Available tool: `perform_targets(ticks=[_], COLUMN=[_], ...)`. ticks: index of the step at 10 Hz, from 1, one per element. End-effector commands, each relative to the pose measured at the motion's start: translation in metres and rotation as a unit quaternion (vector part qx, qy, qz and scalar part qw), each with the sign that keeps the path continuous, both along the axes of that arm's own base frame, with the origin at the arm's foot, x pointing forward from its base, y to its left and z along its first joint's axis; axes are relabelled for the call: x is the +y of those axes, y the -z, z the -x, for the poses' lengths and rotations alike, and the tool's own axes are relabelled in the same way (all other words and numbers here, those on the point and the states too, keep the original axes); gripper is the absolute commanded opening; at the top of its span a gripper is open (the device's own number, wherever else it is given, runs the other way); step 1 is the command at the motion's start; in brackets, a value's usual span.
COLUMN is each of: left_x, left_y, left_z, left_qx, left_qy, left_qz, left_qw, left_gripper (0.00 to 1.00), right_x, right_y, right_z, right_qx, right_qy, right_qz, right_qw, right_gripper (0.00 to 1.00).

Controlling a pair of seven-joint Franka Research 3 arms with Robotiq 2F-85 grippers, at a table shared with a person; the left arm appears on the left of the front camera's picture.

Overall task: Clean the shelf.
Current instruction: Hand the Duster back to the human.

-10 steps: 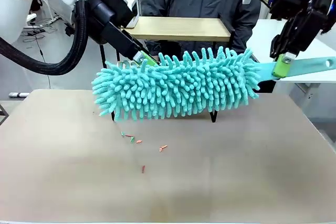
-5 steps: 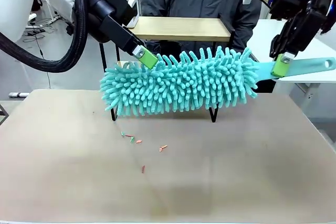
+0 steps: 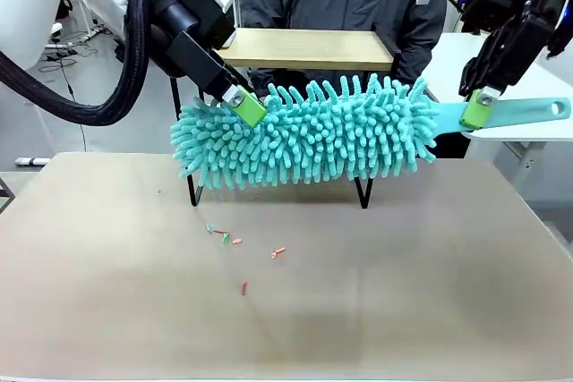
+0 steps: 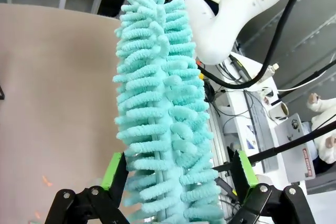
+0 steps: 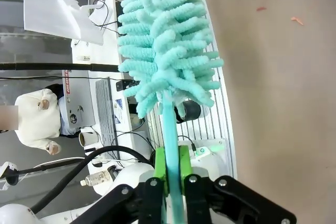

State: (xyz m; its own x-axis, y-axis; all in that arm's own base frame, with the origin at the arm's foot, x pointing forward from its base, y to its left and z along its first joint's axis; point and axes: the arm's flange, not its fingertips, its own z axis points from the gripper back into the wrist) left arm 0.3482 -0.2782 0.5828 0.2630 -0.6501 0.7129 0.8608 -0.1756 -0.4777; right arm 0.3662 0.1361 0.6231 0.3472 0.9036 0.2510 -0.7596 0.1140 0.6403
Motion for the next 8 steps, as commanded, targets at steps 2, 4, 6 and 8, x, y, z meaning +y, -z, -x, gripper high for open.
perform_targets(ticks=[2, 4, 6, 8], left_x=[-0.0046, -0.0048, -0.0042, -0.0034], left_y=[0.0003, 0.0008, 0.0024, 0.0022], left_z=[-0.0025, -0.0005, -0.0002, 0.0002], left_qx=[-0.011, -0.01, -0.01, -0.01], left_qy=[-0.001, 0.013, 0.01, 0.011], left_qz=[-0.018, -0.027, -0.03, -0.032], left_qw=[1.0, 0.999, 0.999, 0.999], left_gripper=[0.41, 0.0, 0.0, 0.05], right_x=[0.0019, 0.0017, 0.0028, 0.002], right_y=[0.0008, 0.0005, 0.0001, 0.0006], right_z=[0.0047, 0.0051, 0.0057, 0.0055], right_qx=[0.0, -0.001, -0.003, -0.006], right_qy=[0.018, 0.019, 0.018, 0.023], right_qz=[-0.015, -0.016, -0.016, -0.016], right_qw=[1.0, 1.0, 1.0, 1.0], right_gripper=[0.12, 0.12, 0.12, 0.12])
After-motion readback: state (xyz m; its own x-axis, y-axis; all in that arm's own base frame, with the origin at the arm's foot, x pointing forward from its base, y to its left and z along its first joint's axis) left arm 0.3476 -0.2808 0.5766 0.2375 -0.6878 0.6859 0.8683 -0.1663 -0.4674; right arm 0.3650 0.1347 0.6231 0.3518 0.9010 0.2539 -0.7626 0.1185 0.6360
